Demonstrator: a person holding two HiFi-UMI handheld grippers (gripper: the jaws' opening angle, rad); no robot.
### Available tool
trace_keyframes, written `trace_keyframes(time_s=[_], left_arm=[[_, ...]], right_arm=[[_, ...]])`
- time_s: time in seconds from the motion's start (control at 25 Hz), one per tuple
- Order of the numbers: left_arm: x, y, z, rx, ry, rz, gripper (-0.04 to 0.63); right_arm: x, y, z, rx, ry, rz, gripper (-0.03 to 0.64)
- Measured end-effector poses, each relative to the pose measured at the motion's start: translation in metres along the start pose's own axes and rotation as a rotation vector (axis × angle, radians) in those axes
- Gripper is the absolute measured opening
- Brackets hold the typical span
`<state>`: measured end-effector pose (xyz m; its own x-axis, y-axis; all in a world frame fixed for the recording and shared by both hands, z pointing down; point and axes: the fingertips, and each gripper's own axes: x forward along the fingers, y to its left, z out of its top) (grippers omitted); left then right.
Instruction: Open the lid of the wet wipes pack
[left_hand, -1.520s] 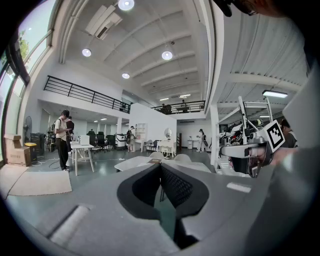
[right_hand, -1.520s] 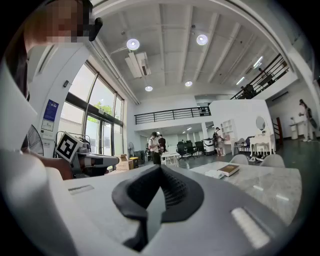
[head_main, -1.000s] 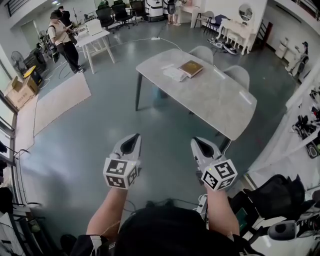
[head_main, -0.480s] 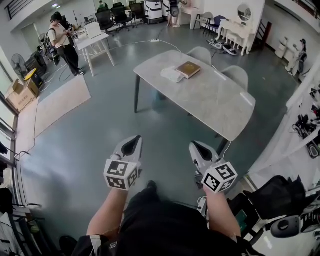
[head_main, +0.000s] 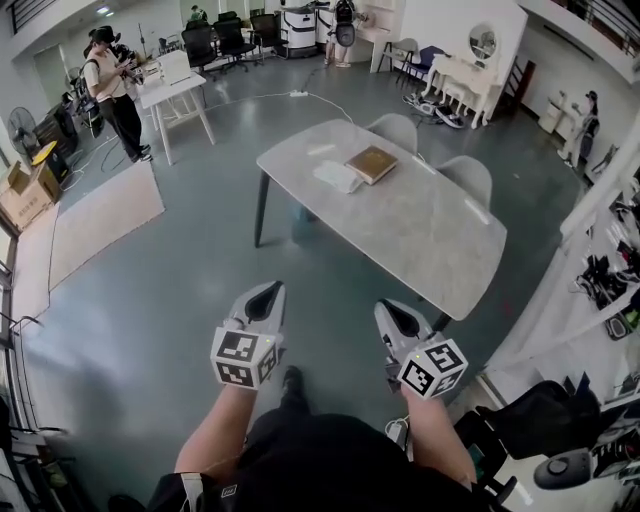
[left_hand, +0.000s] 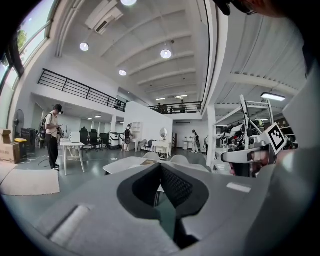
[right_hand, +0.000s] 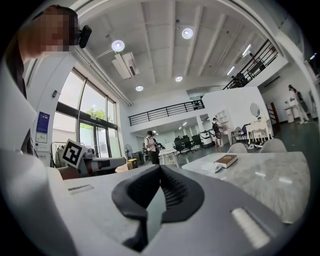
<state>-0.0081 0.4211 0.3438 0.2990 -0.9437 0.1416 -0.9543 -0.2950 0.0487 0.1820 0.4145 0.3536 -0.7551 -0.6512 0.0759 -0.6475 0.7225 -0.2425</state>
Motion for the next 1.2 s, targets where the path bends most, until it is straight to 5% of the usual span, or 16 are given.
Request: trace_keyframes(time_s=[0.6,1.2], left_arm=[[0.148,0.165,0.021,0.000,0.031,-0.086,0.011],[0.269,0.184,0.017,0.013,0.099,-0.123,0.011]], right_arm=[[0.204,-0.053,0.014,0.001,0.064,-0.072,0.002],[0.298,-0.146,0.012,0.055,0.097,-0.034,0.002]])
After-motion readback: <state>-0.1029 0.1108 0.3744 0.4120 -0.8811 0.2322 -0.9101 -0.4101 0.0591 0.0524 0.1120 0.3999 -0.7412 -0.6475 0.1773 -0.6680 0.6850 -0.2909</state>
